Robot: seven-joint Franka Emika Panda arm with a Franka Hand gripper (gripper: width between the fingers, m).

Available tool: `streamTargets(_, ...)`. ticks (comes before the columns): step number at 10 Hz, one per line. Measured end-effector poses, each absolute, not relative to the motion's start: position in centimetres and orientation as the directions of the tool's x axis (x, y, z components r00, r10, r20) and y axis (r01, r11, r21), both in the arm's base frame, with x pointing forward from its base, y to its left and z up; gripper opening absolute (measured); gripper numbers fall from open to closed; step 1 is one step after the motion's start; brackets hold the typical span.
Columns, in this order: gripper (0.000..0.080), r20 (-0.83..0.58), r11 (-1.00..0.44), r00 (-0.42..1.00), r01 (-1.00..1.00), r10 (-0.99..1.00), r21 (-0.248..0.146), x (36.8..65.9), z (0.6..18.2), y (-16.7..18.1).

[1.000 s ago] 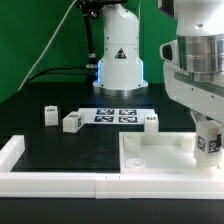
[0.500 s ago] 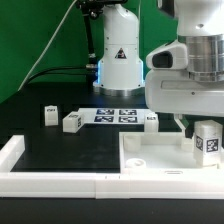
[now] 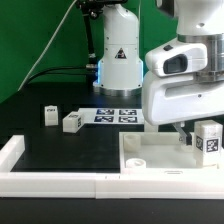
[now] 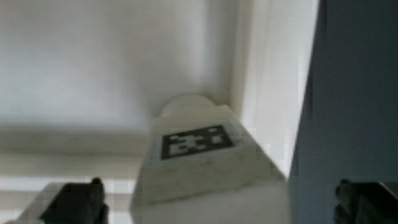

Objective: Assemble one leg

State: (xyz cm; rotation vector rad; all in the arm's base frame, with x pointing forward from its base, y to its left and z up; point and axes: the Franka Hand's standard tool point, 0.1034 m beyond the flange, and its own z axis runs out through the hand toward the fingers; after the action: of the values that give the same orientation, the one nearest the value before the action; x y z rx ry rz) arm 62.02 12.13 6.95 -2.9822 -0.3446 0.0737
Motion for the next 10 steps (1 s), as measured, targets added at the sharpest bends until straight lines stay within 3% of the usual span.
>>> streamTargets(1, 0.0649, -0.038, -0.972, 0.981, 0.185, 0.193, -0.145, 62.01, 6.93, 12.19)
streamTargets(2, 0.0554, -0.038, -0.972, 0.980, 0.187, 0.194, -0.145, 62.00, 6.90, 12.16)
streamTargets(3, 0.0554, -0.039, -0.972, 0.980, 0.187, 0.194, -0.145, 61.99, 6.88, 12.16)
streamTargets(4, 0.0358, -0.039, -0.972, 0.980, 0.187, 0.194, -0.145, 61.99, 6.86, 12.15)
streamTargets(5, 0.0293, -0.039, -0.972, 0.980, 0.185, 0.193, -0.144, 62.00, 6.84, 12.04)
streamTargets(8, 0.0293, -0.046, -0.980, 0.988, 0.140, 0.148, -0.143, 62.00, 6.81, 11.97)
streamTargets(10, 0.0293, -0.093, -0.975, 0.982, -0.178, -0.167, -0.133, 62.05, 6.74, 11.87)
